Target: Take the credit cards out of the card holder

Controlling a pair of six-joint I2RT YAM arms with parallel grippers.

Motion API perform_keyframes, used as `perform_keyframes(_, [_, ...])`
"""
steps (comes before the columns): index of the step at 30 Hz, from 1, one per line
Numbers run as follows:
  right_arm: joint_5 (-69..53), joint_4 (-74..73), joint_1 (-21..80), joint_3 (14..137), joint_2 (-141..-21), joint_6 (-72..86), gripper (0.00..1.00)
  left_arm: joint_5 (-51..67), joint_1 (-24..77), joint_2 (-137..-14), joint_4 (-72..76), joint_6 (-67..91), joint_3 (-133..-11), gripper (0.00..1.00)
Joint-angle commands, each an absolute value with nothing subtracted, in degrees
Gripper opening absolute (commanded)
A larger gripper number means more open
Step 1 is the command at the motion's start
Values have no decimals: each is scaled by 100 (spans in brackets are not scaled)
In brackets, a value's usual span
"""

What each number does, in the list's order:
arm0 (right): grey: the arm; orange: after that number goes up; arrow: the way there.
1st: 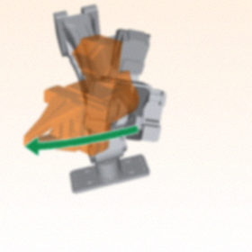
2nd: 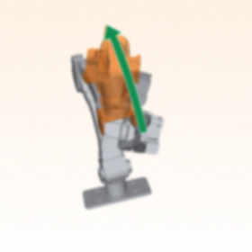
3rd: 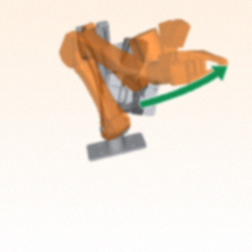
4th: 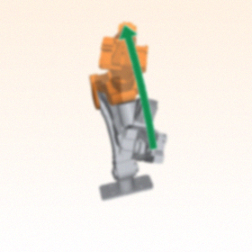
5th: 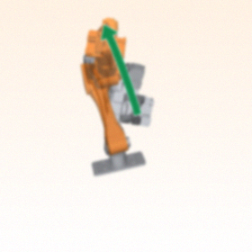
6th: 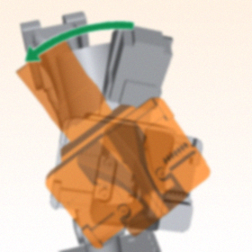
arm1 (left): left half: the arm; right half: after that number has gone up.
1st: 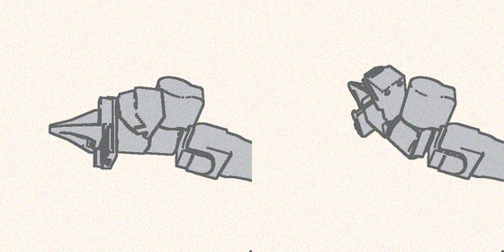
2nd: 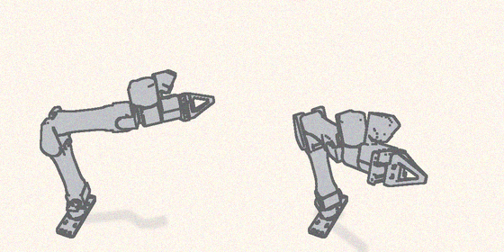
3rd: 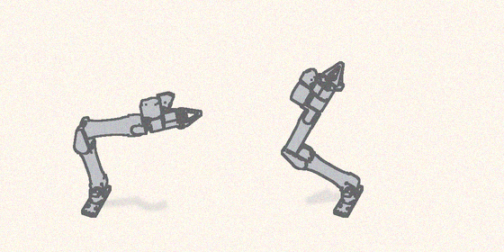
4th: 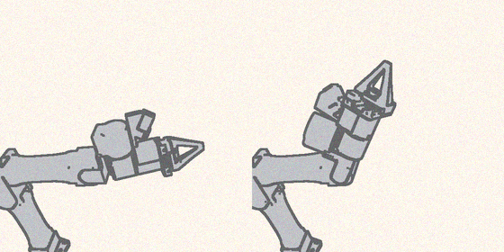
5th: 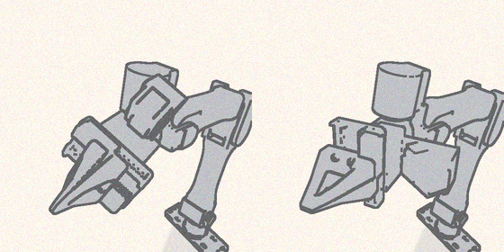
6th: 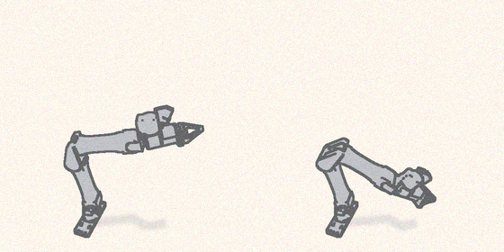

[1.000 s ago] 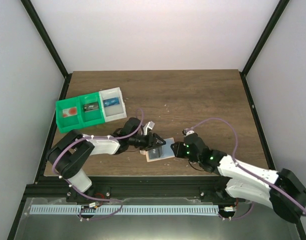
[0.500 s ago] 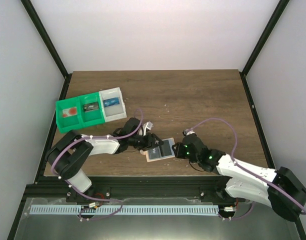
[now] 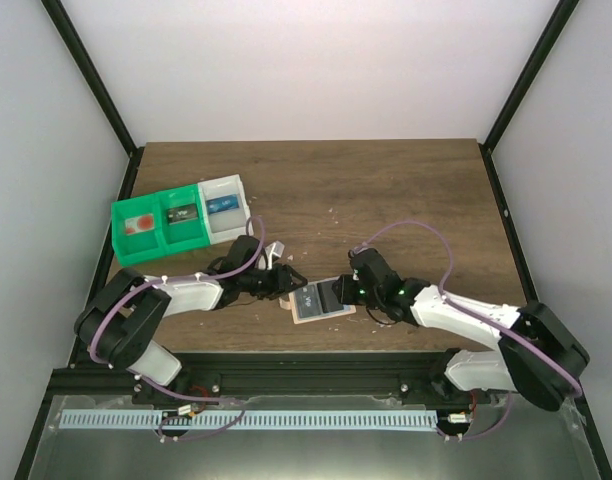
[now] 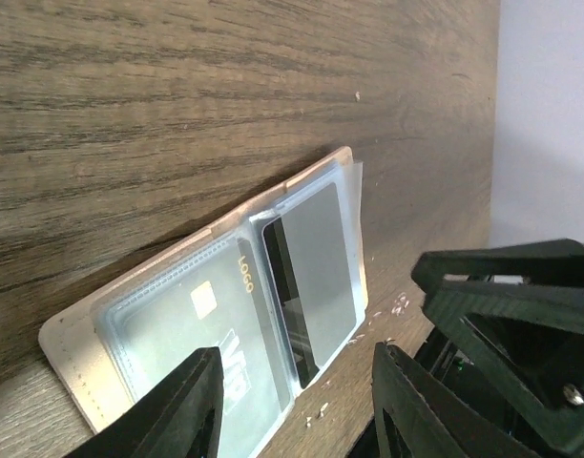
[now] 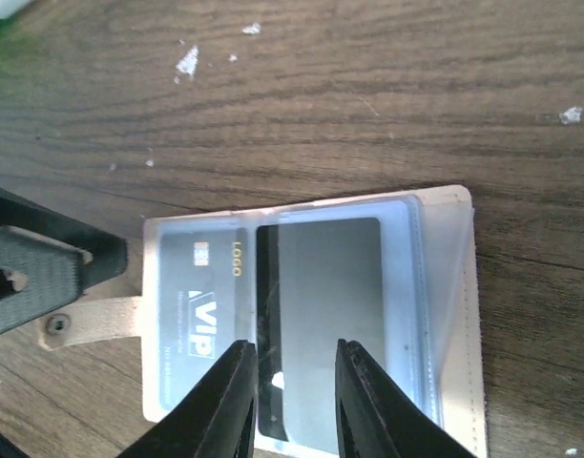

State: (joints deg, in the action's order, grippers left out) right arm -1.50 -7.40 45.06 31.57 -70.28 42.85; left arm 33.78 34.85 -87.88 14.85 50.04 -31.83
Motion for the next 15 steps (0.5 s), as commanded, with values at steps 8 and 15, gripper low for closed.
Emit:
perform_keyframes(8, [-892, -381, 4237, 3187, -7664, 4202, 23, 3901, 3504, -9184, 2008, 4972, -3202, 43])
perform_keyframes(15, [-860, -410, 4236, 3133, -8046, 4221, 22, 3896, 3734, -9503, 1976, 4951, -3381, 41])
